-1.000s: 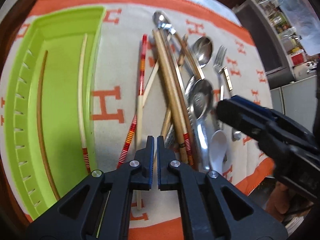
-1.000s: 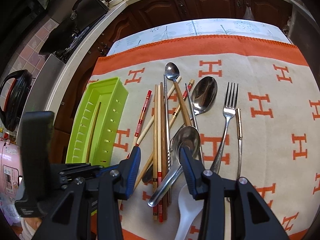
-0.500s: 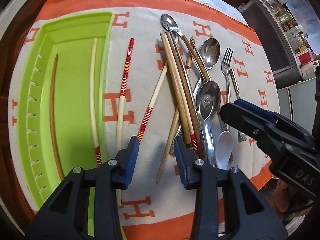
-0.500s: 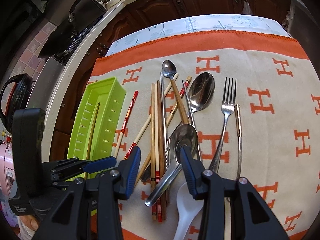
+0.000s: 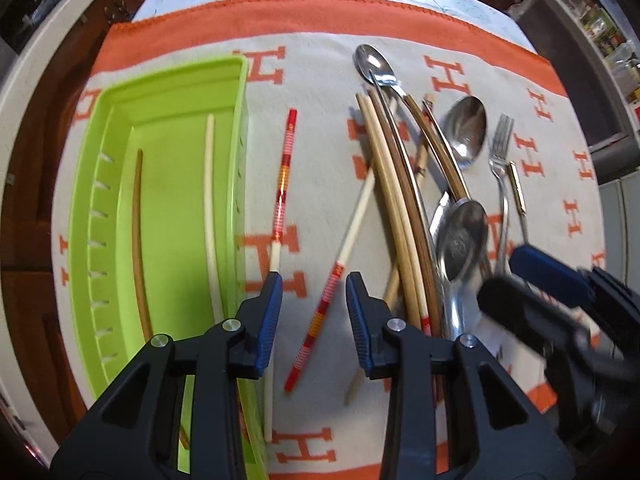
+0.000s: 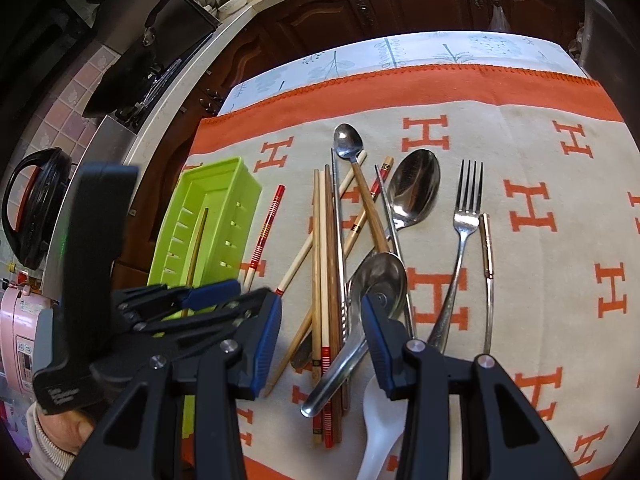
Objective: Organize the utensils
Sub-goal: 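Close the left tool on a red-striped chopstick in the pile, then lift the red-striped chopstick with the left tool and carry it over the green tray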
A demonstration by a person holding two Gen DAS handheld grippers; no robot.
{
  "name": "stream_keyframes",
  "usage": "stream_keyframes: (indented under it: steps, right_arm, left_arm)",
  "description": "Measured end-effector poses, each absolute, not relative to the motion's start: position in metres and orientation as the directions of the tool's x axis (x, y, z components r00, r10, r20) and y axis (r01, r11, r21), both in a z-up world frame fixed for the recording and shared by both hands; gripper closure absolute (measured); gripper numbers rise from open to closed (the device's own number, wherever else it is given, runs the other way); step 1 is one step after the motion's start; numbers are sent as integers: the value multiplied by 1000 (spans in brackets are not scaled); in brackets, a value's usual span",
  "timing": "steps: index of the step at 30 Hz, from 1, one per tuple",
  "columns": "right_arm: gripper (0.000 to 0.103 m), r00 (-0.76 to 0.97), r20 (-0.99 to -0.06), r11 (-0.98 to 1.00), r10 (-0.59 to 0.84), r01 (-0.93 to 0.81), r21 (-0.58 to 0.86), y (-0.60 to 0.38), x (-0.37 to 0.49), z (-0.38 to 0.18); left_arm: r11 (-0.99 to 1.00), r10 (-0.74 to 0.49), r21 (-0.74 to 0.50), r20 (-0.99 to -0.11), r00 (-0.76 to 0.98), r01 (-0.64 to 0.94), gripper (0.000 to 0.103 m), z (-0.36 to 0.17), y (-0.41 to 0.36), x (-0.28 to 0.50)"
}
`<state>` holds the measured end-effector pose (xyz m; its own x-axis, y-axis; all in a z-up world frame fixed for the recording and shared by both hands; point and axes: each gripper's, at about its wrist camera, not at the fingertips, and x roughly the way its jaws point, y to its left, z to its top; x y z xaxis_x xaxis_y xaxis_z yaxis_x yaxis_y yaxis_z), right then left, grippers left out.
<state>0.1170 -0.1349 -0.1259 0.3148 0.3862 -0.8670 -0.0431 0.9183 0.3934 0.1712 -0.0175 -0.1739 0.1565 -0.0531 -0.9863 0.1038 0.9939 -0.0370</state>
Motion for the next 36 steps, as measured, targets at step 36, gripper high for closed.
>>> stream_keyframes:
  steps: [36]
  right_arm:
    - [62, 321, -856, 904, 405, -2, 427, -151, 115, -128]
  left_arm:
    - [994, 71, 75, -996, 45, 76, 97, -204, -29, 221]
